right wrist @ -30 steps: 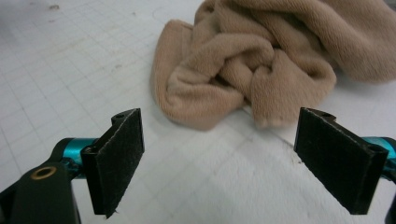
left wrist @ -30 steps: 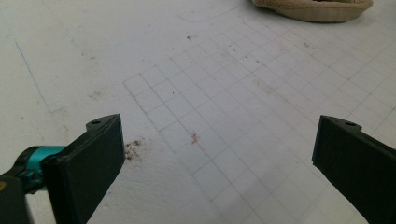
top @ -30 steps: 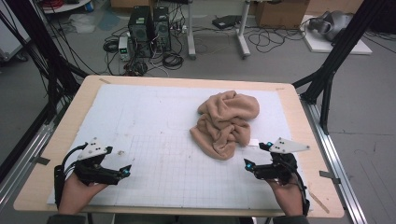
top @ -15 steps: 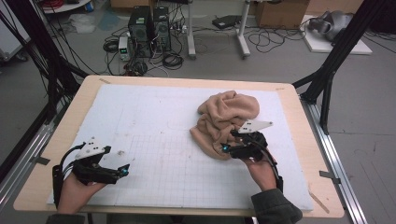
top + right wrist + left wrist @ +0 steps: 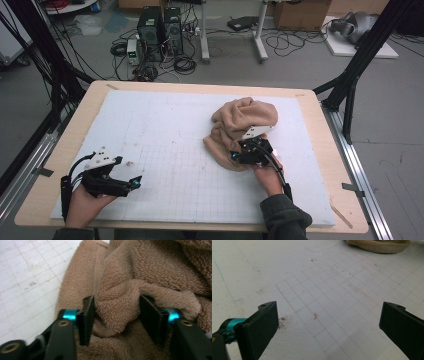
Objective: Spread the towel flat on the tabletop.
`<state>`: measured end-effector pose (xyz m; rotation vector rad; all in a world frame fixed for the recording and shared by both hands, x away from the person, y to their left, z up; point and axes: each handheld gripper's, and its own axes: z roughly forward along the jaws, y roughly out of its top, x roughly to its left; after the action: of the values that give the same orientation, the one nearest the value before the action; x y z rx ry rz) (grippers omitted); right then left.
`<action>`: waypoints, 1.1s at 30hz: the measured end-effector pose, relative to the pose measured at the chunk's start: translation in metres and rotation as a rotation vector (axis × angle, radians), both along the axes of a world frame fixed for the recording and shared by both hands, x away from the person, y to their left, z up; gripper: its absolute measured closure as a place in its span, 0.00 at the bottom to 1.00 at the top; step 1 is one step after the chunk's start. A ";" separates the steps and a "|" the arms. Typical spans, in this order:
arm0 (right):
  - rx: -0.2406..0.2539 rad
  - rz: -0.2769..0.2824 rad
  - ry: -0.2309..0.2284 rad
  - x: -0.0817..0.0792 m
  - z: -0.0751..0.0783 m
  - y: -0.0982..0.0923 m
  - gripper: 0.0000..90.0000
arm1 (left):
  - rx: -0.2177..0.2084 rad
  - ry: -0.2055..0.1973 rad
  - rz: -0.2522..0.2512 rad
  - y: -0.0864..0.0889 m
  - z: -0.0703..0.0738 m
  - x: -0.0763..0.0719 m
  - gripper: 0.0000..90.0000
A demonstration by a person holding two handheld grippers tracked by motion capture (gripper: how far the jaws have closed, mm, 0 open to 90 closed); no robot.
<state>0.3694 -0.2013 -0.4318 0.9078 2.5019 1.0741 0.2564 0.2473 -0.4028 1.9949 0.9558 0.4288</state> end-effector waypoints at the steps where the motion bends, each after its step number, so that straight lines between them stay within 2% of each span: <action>1: 0.002 0.000 0.004 0.001 -0.001 0.000 0.59 | -0.002 0.002 0.001 -0.001 0.000 0.000 0.03; 6: -0.002 0.025 0.023 0.002 0.000 -0.001 0.78 | -0.002 0.002 0.000 -0.002 -0.001 0.001 0.03; 9: 0.006 0.042 0.026 0.001 0.002 -0.003 0.83 | 0.001 -0.001 -0.007 -0.004 0.000 0.001 0.03; 11: 0.019 0.050 0.031 -0.001 0.004 -0.004 0.83 | 0.001 0.000 -0.012 -0.004 0.002 0.001 0.03; 13: 0.030 0.061 0.016 -0.003 0.008 -0.004 0.84 | -0.005 -0.002 -0.008 -0.005 0.002 0.000 0.03; 19: 0.099 0.106 -0.001 -0.016 0.025 -0.009 0.84 | -0.009 -0.006 -0.014 -0.007 0.004 0.000 0.03; 28: 0.156 0.231 -0.046 -0.051 0.056 -0.005 0.84 | -0.004 -0.009 -0.023 -0.010 0.007 -0.001 0.03; 33: 0.155 0.308 -0.072 -0.075 0.071 0.003 0.84 | -0.002 -0.018 -0.030 -0.013 0.009 -0.002 0.03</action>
<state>0.2941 -0.1982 -0.3612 0.5182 2.5820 1.3840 0.2541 0.2347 -0.3938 1.9980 0.9137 0.4278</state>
